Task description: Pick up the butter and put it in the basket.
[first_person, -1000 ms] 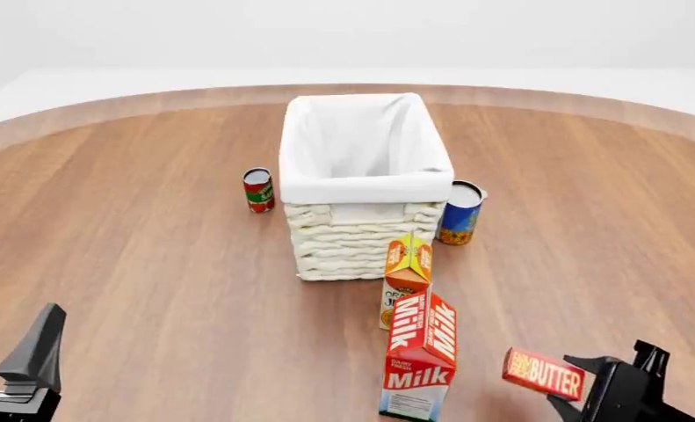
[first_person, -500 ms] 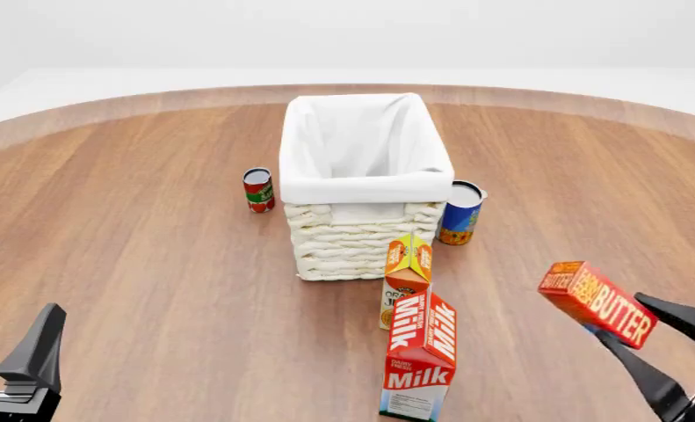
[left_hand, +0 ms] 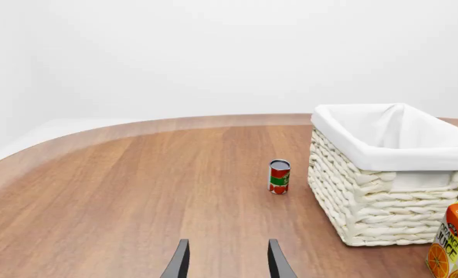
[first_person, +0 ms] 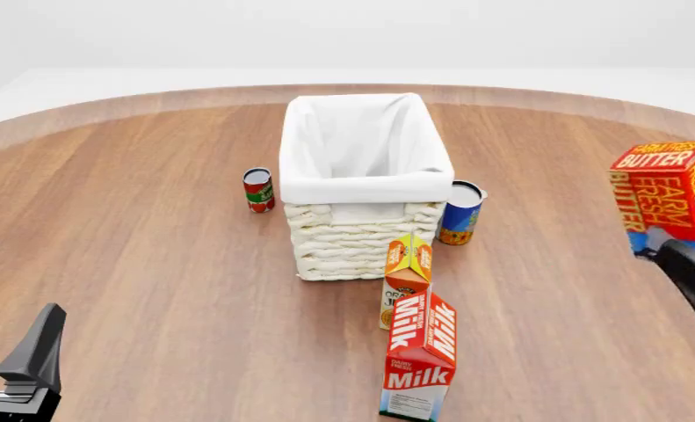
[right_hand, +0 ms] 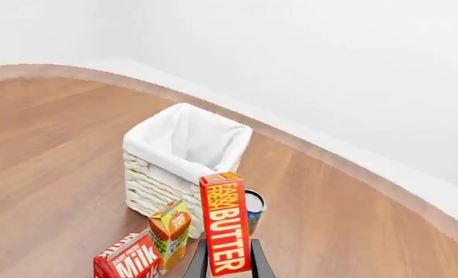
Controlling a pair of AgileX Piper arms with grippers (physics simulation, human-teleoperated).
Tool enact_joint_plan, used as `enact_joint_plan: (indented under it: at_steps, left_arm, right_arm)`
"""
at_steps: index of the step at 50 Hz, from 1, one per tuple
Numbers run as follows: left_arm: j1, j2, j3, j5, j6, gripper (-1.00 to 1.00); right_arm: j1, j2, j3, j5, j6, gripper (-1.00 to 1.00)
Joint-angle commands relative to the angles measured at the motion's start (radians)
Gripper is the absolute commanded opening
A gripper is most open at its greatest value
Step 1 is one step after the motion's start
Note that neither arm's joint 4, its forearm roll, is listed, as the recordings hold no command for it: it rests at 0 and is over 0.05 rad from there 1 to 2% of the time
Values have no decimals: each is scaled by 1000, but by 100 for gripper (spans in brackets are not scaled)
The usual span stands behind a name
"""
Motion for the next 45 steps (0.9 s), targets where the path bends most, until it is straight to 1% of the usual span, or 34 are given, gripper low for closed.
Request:
enact_joint_plan:
  at_steps: [1, 3, 4, 5, 9, 14, 15, 16, 19, 21, 23, 26, 27, 31, 34, 35, 36, 37, 39, 40, 41, 42, 43, 44, 45]
  left_arm:
    - [0, 0, 0, 0, 0, 100]
    - [0, 0, 0, 0, 0, 100]
    - [0, 0, 0, 0, 0, 100]
    - [0, 0, 0, 0, 0, 100]
    - [0, 0, 0, 0, 0, 100]
    - [0, 0, 0, 0, 0, 100]
    - [0, 0, 0, 0, 0, 100]
    - [0, 0, 0, 0, 0, 100]
    - [0, 0, 0, 0, 0, 100]
    - [0, 0, 0, 0, 0, 100]
    - [0, 0, 0, 0, 0, 100]
    - [0, 0, 0, 0, 0, 100]
    - [0, 0, 0, 0, 0, 100]
    - [0, 0, 0, 0, 0, 100]
    - [0, 0, 0, 0, 0, 100]
    - [0, 0, 0, 0, 0, 100]
    - [0, 0, 0, 0, 0, 100]
    - [0, 0, 0, 0, 0, 100]
    - [0, 0, 0, 0, 0, 100]
    - [0, 0, 0, 0, 0, 100]
    - [0, 0, 0, 0, 0, 100]
    - [0, 0, 0, 0, 0, 100]
    - [0, 0, 0, 0, 0, 100]
    - [0, 0, 0, 0, 0, 100]
    - [0, 0, 0, 0, 0, 100]
  right_arm:
    - [147, 148, -26, -265, 412, -100]
    - [150, 148, -29, -262, 408, -100]
    - [155, 145, -32, -258, 417, -100]
    - [156, 142, -36, -253, 412, -100]
    - [163, 136, -43, -247, 423, -100]
    - [198, 114, -34, -280, 505, -100]
    - [198, 114, -34, -280, 505, -100]
    - [216, 110, -31, -301, 540, -100]
    - [241, 127, -28, -339, 562, -100]
    - [250, 160, -36, -360, 556, -100]
    - [261, 190, -47, -381, 569, -100]
    - [265, 221, -65, -393, 571, -100]
    - [275, 242, -75, -405, 583, -100]
    - [288, 325, -124, -427, 571, -100]
    - [293, 392, -175, -429, 560, -100]
    - [293, 392, -175, -429, 560, -100]
    - [294, 427, -205, -425, 551, -100]
    - [294, 427, -205, -425, 551, -100]
    - [303, 464, -240, -414, 537, -100]
    - [308, 486, -262, -406, 519, -100]
    - [313, 495, -271, -405, 520, -100]
    - [314, 533, -306, -389, 499, -100]
    - [314, 533, -307, -388, 499, -100]
    - [315, 566, -340, -375, 481, -100]
    - [315, 567, -340, -375, 481, -100]
